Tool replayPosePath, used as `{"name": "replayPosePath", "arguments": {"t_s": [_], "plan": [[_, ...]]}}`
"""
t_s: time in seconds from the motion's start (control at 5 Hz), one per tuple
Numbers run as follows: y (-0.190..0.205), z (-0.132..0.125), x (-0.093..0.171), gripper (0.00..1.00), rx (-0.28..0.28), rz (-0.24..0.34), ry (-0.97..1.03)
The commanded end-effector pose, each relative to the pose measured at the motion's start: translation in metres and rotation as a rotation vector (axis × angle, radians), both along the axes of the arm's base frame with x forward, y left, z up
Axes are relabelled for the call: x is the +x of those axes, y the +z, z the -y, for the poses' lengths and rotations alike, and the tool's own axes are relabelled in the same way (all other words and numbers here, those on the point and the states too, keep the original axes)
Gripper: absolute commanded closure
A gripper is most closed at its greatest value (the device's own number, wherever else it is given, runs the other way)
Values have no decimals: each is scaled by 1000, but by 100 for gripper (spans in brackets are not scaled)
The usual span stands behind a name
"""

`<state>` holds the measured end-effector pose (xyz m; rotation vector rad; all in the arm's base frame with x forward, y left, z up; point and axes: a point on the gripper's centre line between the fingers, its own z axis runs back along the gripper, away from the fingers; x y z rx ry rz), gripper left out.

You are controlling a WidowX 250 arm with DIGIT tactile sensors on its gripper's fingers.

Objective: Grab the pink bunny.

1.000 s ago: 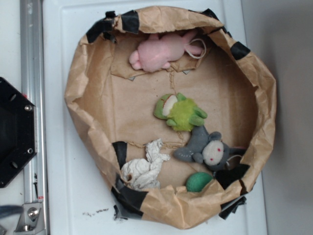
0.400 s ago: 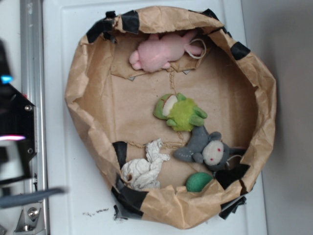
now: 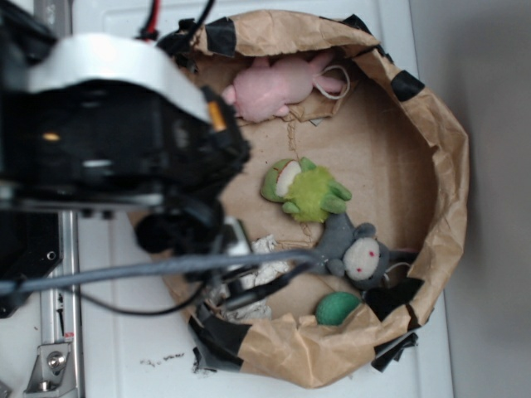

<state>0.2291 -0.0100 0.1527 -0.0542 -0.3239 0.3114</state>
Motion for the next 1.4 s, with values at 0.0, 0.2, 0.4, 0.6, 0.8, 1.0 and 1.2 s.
{"name": "replayPosePath", "arguments": {"t_s": [0.0,0.2,0.4,0.6,0.8,1.0,1.2], "plan": [[-44,-48,27,0,74,94,130],[-44,-48,27,0,74,94,130],[-44,-48,27,0,74,94,130],[-44,-48,27,0,74,94,130],[-84,-80,31,0,124,138,215],[-96,-109,37,0,162,129,244],[-104,-125,44,0,175,129,243]]}}
